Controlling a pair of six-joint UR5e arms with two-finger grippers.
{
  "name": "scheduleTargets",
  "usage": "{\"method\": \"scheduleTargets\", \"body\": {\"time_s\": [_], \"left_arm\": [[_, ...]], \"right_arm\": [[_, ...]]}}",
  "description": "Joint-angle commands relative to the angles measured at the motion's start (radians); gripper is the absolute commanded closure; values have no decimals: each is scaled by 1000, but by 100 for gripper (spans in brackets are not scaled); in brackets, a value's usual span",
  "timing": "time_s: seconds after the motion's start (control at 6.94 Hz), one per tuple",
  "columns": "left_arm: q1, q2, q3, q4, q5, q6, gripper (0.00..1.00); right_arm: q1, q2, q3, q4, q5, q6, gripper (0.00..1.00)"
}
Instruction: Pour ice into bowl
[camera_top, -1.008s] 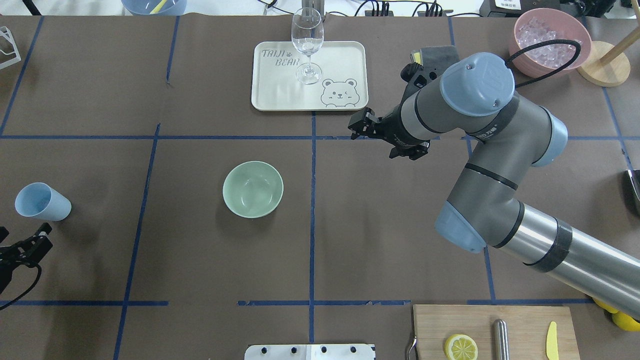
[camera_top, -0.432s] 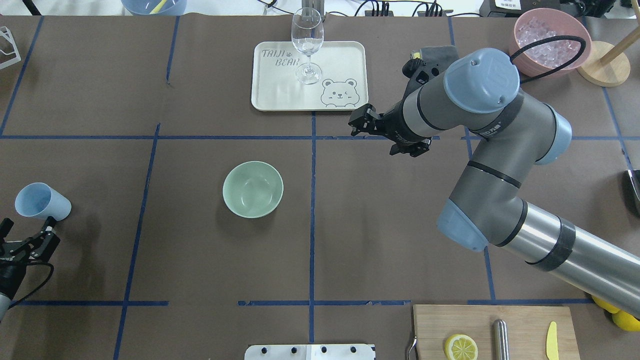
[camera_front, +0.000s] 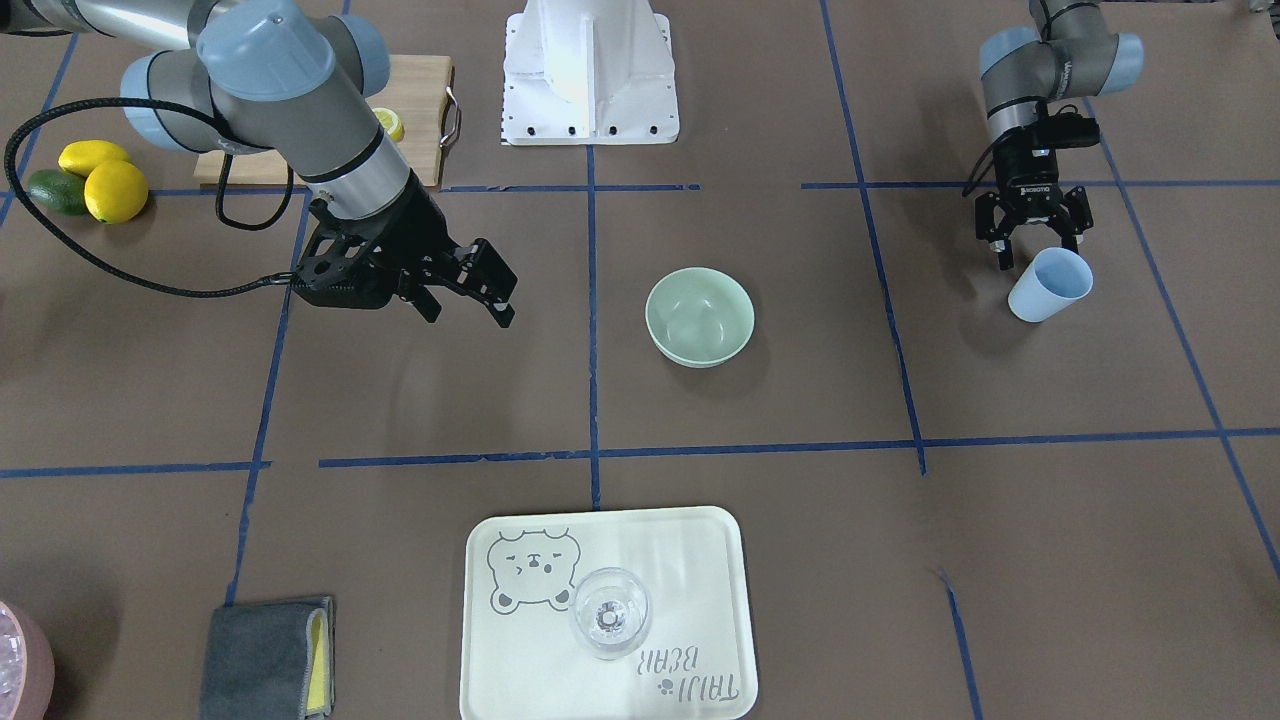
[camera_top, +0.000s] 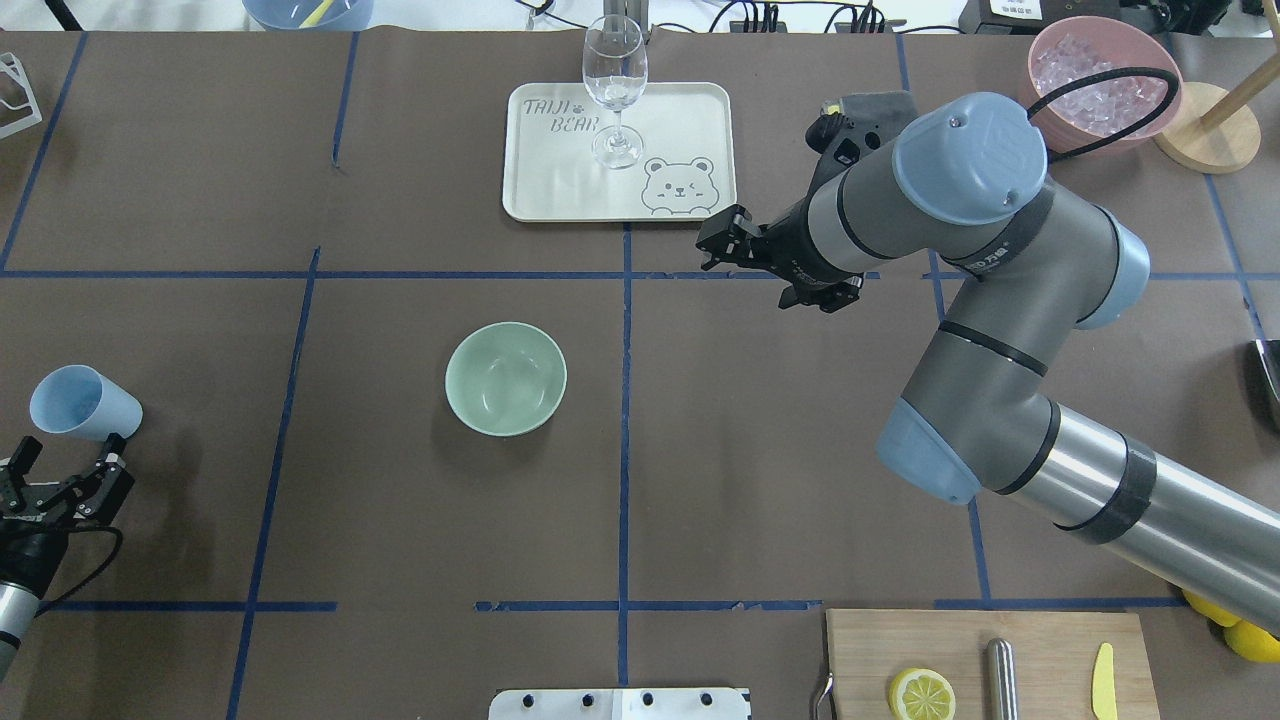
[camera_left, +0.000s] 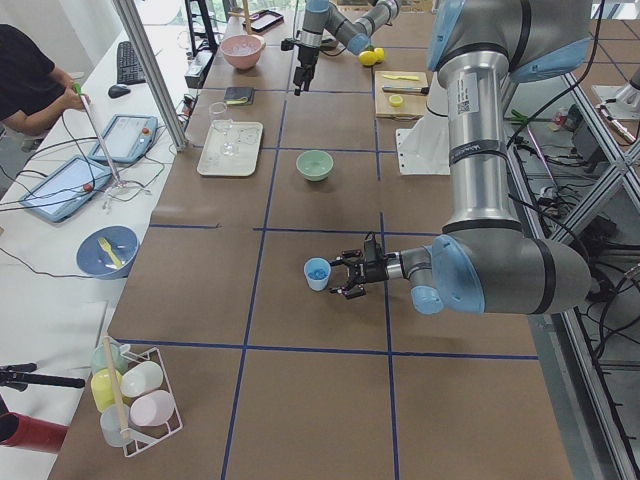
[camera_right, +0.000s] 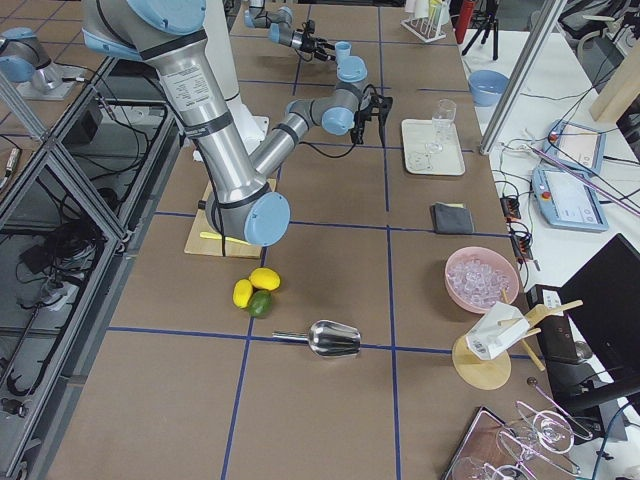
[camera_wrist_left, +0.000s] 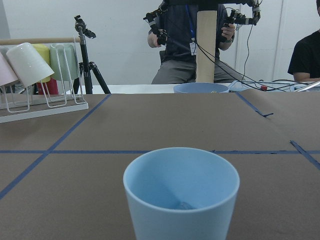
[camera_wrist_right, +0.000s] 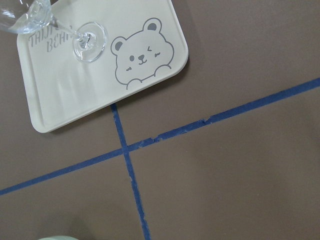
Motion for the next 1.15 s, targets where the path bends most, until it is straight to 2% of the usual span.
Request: {"method": "scheduleTargets", "body": {"time_s": [0.0, 0.43, 1.01], "left_arm": [[-8, -35, 28, -4, -1, 4, 2], [-103, -37, 52, -7, -15, 48, 2], [-144, -80, 64, -4, -67, 55, 4]], "right_arm": [[0, -1, 2, 0, 0, 0, 0], [1, -4, 15, -2, 0, 0, 0], [4, -2, 16, -2, 1, 0, 0]]}}
